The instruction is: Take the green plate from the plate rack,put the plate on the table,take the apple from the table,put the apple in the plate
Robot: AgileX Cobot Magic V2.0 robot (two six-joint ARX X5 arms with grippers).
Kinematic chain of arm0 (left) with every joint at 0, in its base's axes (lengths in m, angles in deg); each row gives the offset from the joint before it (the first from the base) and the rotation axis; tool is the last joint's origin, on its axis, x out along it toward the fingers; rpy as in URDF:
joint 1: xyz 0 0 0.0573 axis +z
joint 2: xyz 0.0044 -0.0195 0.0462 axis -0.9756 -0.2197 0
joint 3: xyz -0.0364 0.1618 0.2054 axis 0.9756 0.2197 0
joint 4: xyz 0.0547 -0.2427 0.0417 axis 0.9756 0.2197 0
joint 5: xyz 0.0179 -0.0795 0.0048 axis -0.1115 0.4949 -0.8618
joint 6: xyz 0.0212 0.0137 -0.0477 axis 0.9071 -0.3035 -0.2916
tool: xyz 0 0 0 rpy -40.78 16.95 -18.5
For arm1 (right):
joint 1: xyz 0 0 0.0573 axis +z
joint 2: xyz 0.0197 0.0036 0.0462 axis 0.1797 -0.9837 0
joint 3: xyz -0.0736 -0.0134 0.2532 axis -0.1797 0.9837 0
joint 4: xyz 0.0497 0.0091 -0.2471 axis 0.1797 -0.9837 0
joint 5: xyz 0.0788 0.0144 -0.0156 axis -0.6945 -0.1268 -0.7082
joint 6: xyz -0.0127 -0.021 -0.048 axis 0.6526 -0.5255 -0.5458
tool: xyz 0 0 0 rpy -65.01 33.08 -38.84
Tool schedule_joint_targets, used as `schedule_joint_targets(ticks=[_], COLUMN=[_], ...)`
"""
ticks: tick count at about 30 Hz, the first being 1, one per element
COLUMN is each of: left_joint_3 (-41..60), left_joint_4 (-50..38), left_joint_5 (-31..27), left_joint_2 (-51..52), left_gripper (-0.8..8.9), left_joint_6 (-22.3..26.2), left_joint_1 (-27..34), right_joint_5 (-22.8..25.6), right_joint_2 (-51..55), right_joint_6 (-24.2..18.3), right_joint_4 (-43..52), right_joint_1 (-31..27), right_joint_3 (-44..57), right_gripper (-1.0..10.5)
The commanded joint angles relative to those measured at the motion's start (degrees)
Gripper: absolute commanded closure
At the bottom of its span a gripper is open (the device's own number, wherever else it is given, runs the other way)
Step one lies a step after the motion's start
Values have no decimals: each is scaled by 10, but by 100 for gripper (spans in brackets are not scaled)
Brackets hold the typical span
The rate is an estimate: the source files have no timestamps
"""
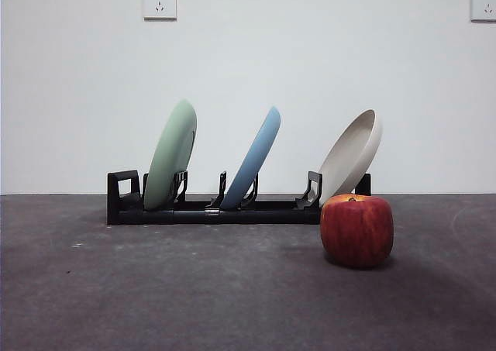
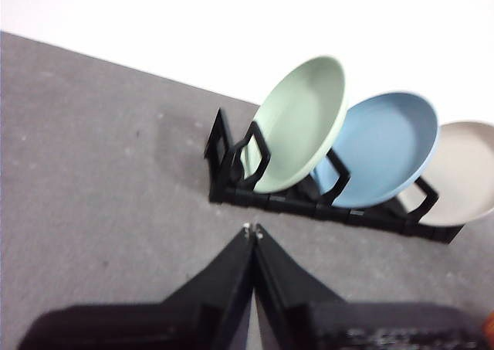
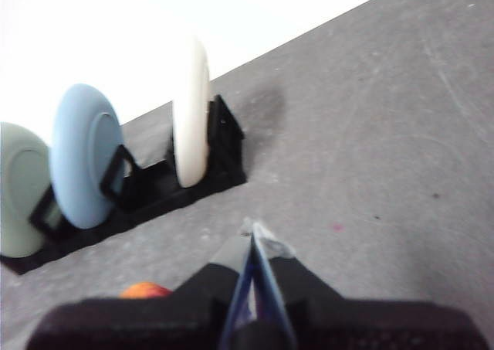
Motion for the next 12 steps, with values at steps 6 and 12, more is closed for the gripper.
schedule_joint_targets(ticks=[6,12], left_joint_3=[-118,-235], left_joint_4=[-2,38], left_joint_5=[27,90], left_joint_2=[-136,-289], left_gripper=[820,820], left_joint_6=[37,85], left_joint_1=[0,0], right_joint_5=[-79,-173], right_joint_2=[-155,-280], right_joint_6=[-63,-94], right_joint_4=[-5,-17], right_joint_1=[0,0], right_joint_3=[-126,-208], right_gripper=[956,953])
